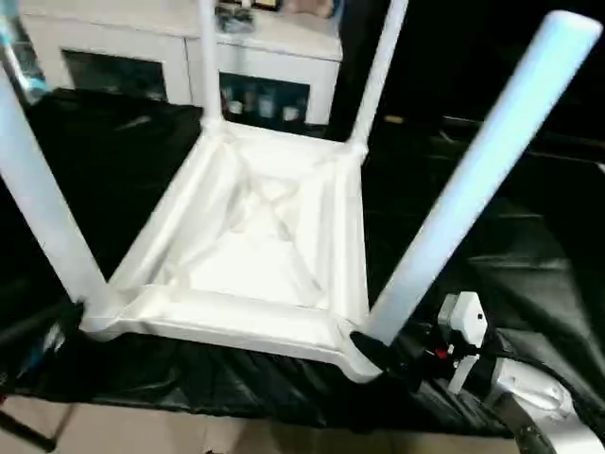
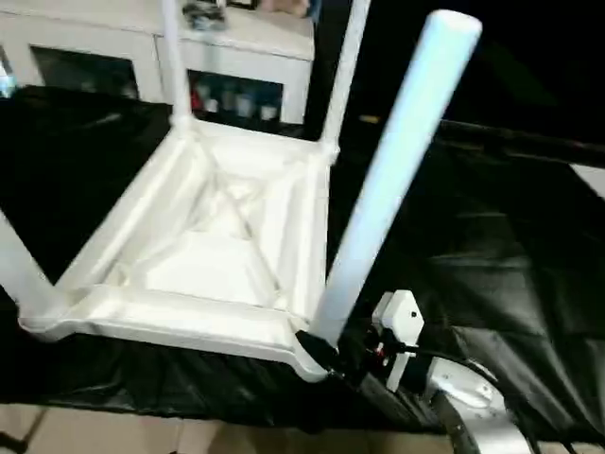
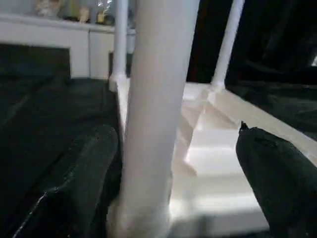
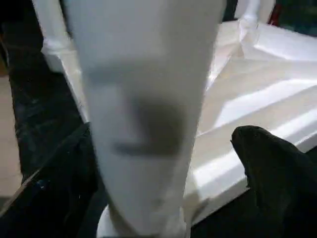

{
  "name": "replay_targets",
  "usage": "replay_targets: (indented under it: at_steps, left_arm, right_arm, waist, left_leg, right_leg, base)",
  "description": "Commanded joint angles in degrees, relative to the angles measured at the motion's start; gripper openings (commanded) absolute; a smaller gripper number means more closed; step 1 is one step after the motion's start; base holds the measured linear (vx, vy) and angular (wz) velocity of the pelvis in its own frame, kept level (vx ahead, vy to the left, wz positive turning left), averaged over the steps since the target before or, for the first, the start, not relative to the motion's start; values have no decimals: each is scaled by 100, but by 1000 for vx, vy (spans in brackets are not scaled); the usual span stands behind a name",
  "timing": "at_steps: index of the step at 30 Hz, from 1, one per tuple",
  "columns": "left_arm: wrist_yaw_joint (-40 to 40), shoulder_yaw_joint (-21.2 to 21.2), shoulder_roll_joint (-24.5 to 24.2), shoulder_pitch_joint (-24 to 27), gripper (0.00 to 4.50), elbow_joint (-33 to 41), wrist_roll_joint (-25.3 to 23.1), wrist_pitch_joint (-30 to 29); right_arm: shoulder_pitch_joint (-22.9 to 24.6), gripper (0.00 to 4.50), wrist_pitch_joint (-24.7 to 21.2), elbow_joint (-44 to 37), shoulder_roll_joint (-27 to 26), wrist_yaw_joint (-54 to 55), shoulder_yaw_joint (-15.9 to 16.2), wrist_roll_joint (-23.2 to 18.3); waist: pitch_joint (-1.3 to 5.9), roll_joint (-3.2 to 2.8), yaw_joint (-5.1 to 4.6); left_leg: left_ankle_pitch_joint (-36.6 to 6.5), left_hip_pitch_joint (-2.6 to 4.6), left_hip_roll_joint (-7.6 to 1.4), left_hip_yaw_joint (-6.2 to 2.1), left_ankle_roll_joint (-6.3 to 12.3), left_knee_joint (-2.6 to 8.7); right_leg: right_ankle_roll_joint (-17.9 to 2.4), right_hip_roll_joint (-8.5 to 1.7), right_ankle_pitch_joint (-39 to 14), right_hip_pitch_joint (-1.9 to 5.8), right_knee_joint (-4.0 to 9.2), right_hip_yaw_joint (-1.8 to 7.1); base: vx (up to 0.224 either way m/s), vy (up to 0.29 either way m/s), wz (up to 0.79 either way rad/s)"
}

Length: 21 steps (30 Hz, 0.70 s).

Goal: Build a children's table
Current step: Rotate leg to tighten

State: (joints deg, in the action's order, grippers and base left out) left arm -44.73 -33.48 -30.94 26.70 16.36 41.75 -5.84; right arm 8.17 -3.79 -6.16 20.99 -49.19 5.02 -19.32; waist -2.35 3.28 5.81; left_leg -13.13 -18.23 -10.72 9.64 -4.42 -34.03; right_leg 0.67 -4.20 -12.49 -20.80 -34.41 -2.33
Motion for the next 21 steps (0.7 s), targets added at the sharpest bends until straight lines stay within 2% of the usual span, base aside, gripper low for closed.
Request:
replay_targets:
  at_steps: [1, 2, 3, 4, 5, 6, 7, 8, 9, 10, 11, 12, 13, 14, 15, 16, 17, 18, 19, 20, 21]
  left_arm:
    - [10, 214, -66, -186, 445, -125, -114, -80]
    - [9, 257, -86, -302, 445, -193, -127, -98]
    - [11, 320, -98, -445, 445, -268, -138, -140]
    - [5, 450, -116, -686, 445, -422, -196, -184]
    - [-10, 572, -129, -870, 445, -542, -248, -232]
    - [-21, 652, -138, -987, 445, -622, -283, -260]
    - [-23, 686, -133, -1034, 445, -663, -310, -260]
    - [5, 843, -106, -1232, 445, -842, -422, -294]
    - [116, 989, -56, -1411, 445, -1024, -603, -284]
    - [141, 1025, -31, -1460, 445, -1076, -663, -241]
    - [147, 1037, -19, -1479, 445, -1098, -689, -212]
    - [307, 1080, 60, -1523, 445, -1135, -767, -232]
    - [526, 1165, 231, -1508, 445, -1124, -852, -271]
    - [526, 1165, 231, -1508, 445, -1124, -852, -271]
    - [624, 1231, 350, -1442, 445, -1089, -922, -260]
    - [785, 1306, 482, -1306, 445, -1039, -1099, -185]
    - [876, 1332, 612, -1165, 428, -961, -1136, -145]
    - [930, 1347, 703, -1070, 428, -904, -1149, -119]
    - [1137, 1393, 872, -943, 417, -870, -1306, -49]
    - [1163, 1400, 892, -930, 417, -866, -1327, -41]
    - [1384, 1485, 1114, -799, 406, -827, -1502, 78]
  right_arm:
    - [55, 450, 66, -55, 33, 110, -68, 102]
    - [59, 450, 78, -62, 16, 150, -68, 122]
    - [73, 450, 107, -67, -1, 200, -74, 143]
    - [92, 450, 158, -76, -46, 289, -81, 179]
    - [102, 450, 214, -78, -90, 377, -84, 227]
    - [107, 450, 254, -76, -119, 435, -84, 261]
    - [106, 450, 262, -74, -136, 464, -81, 275]
    - [83, 450, 286, -52, -223, 617, -65, 352]
    - [31, 450, 309, 5, -330, 792, -60, 422]
    - [10, 450, 324, 31, -367, 844, -59, 442]
    - [2, 450, 331, 42, -381, 863, -58, 449]
    - [-54, 450, 347, 96, -451, 990, -77, 496]
    - [-134, 450, 354, 167, -571, 1169, -139, 493]
    - [-134, 450, 354, 167, -571, 1169, -139, 493]
    - [-171, 450, 360, 202, -635, 1251, -191, 455]
    - [-193, 450, 359, 235, -680, 1311, -258, 394]
    - [-206, 432, 351, 238, -706, 1348, -304, 347]
    - [-214, 432, 344, 238, -724, 1373, -335, 313]
    - [-233, 421, 325, 230, -759, 1418, -388, 266]
    - [-236, 421, 324, 230, -762, 1422, -395, 260]
    - [-258, 411, 308, 235, -785, 1446, -458, 215]
  waist:
    - [105, -246, -3]
    - [134, -316, -1]
    - [168, -263, -11]
    - [172, -421, 9]
    - [173, -379, -27]
    - [186, -388, -12]
    - [174, -395, -12]
    - [171, -410, -22]
    - [177, -393, -26]
    - [171, -381, -24]
    - [179, -421, -18]
    - [179, -399, -21]
    - [174, -418, -32]
    - [174, -393, -42]
    - [169, -407, -48]
    - [172, -316, -38]
    - [171, -346, -33]
    - [174, -341, -52]
    - [174, -278, -63]
    - [186, -314, -49]
    - [206, -278, -55]
  left_leg:
    - [-2463, -11, -237, -130, -115, 605]
    - [-2179, -56, -235, -140, -86, 593]
    - [-1804, -80, -220, -111, -12, 553]
    - [-1721, -82, -213, -126, -22, 542]
    - [-1670, -76, -208, -90, -12, 527]
    - [-1570, -104, -202, -97, 8, 514]
    - [-1588, -113, -205, -97, 9, 524]
    - [-1696, -92, -207, -89, 3, 524]
    - [-1715, -83, -200, -90, -8, 521]
    - [-1682, -95, -204, -94, 7, 528]
    - [-1604, -104, -210, -99, 3, 521]
    - [-1505, -121, -222, -107, 13, 529]
    - [-1501, -119, -221, -102, 10, 530]
    - [-1536, -110, -226, -97, 8, 528]
    - [-1565, -110, -223, -93, 5, 532]
    - [-1544, -111, -234, -94, 24, 539]
    - [-1567, -109, -244, -97, 22, 543]
    - [-1612, -119, -253, -91, 8, 548]
    - [-1625, -117, -262, -81, 14, 545]
    - [-1607, -112, -259, -90, 0, 548]
    - [-1535, -118, -258, -83, 15, 534]
  right_leg:
    - [-737, -286, -1450, 17, 432, 253]
    - [-830, -299, -1166, 71, 378, 254]
    - [-891, -285, -788, 88, 353, 247]
    - [-933, -298, -710, 81, 328, 253]
    - [-982, -283, -669, 72, 351, 241]
    - [-1029, -301, -672, 111, 323, 243]
    - [-1027, -306, -782, 114, 337, 243]
    - [-1010, -301, -1030, 99, 368, 240]
    - [-973, -301, -1231, 92, 370, 245]
    - [-950, -311, -1306, 93, 374, 250]
    - [-958, -336, -1360, 97, 369, 259]
    - [-955, -339, -1357, 113, 358, 256]
    - [-956, -334, -1366, 102, 366, 255]
    - [-975, -337, -1418, 89, 366, 253]
    - [-971, -336, -1474, 83, 379, 253]
    - [-930, -342, -1566, 77, 379, 259]
    - [-925, -345, -1561, 74, 381, 262]
    - [-873, -341, -1521, 78, 398, 262]
    - [-857, -328, -1474, 70, 404, 263]
    - [-848, -324, -1343, 72, 390, 263]
    - [-852, -318, -1184, 83, 385, 262]
  base:
    - [0, 0, 0]
    - [0, 0, 0]
    - [0, 0, 0]
    - [0, 0, 0]
    - [0, 0, 0]
    - [0, 0, 0]
    - [0, 0, 0]
    - [0, 0, 0]
    - [0, 0, 0]
    - [0, 0, 0]
    - [0, 0, 0]
    - [0, 0, 0]
    - [0, 0, 0]
    - [0, 0, 0]
    - [0, 0, 0]
    - [0, 0, 0]
    - [0, 0, 0]
    - [0, 0, 0]
    - [0, 0, 0]
    - [0, 0, 0]
    - [0, 0, 0]
